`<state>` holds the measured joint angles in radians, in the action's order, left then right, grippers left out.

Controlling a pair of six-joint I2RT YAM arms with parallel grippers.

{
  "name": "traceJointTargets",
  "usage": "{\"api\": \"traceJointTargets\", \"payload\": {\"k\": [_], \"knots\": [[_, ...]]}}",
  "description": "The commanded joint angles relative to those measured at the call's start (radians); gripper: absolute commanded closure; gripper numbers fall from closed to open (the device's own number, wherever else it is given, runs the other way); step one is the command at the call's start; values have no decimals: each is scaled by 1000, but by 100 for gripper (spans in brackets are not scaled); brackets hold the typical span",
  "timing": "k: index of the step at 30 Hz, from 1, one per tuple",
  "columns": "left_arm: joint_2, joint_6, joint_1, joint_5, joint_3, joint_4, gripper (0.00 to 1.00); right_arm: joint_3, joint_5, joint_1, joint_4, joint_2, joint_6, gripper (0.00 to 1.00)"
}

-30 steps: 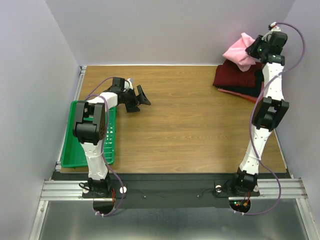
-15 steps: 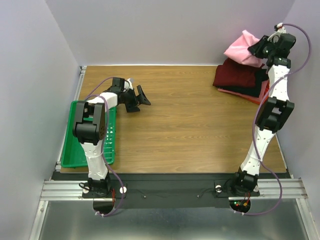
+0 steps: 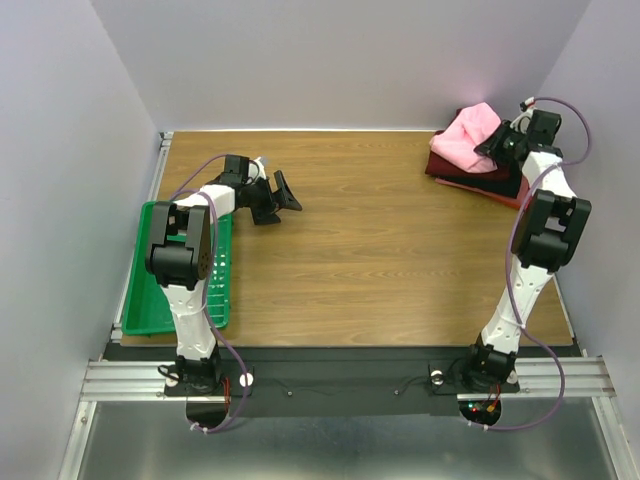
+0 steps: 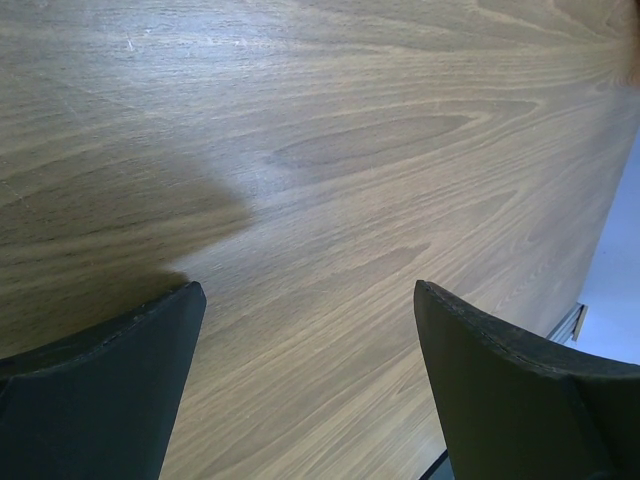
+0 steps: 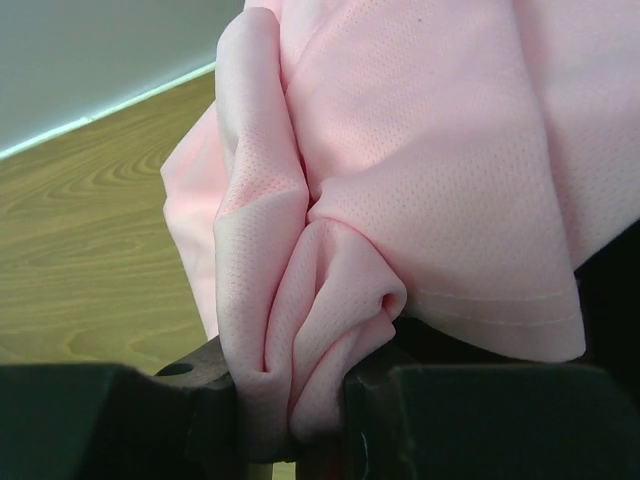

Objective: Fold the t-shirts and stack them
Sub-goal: Neatly place the folded tshirt to the corner

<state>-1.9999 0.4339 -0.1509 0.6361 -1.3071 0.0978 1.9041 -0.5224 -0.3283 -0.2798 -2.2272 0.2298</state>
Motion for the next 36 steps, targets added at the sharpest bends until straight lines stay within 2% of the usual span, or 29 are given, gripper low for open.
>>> {"api": "traceJointTargets", "payload": {"k": [1, 2, 4, 5, 6, 8, 9, 14, 15, 16, 19, 26, 32, 36], "knots": [[-22, -29, -10, 16, -14, 39, 2, 33, 117, -5, 39, 80, 43, 98], [-23, -29, -10, 16, -15, 39, 2, 44, 120, -5, 40, 66, 52, 98], [-25, -29, -10, 16, -18, 40, 2, 82, 143, -5, 41, 51, 89, 87], [-25, -29, -10, 16, -20, 43, 2, 93, 148, -5, 39, 37, 104, 79], [-25, -29, -10, 16, -20, 42, 2, 111, 160, -5, 39, 35, 115, 63], [-22, -29, -12, 13, -20, 45, 2, 119, 171, -5, 39, 31, 124, 50], [-19, -30, -12, 10, -20, 48, 2, 115, 186, -5, 39, 37, 126, 38], [19, -43, -12, -27, -26, 54, 2, 69, 284, -5, 39, 95, 83, 18], [24, -46, -12, -35, -29, 56, 2, 58, 285, -5, 40, 107, 74, 18], [27, -47, -12, -44, -34, 63, 2, 49, 317, -5, 39, 138, 65, 13], [38, -49, -12, -61, -52, 66, 2, 12, 386, -5, 39, 187, 34, 8], [81, -60, -12, -147, -80, 63, 1, -100, 596, -5, 42, 397, -55, 5], [159, -60, -13, -230, -63, 22, 1, -247, 529, 1, 44, 541, -69, 5], [219, -50, -13, -272, -38, -15, 1, -390, 529, 98, 42, 621, -67, 5]]}}
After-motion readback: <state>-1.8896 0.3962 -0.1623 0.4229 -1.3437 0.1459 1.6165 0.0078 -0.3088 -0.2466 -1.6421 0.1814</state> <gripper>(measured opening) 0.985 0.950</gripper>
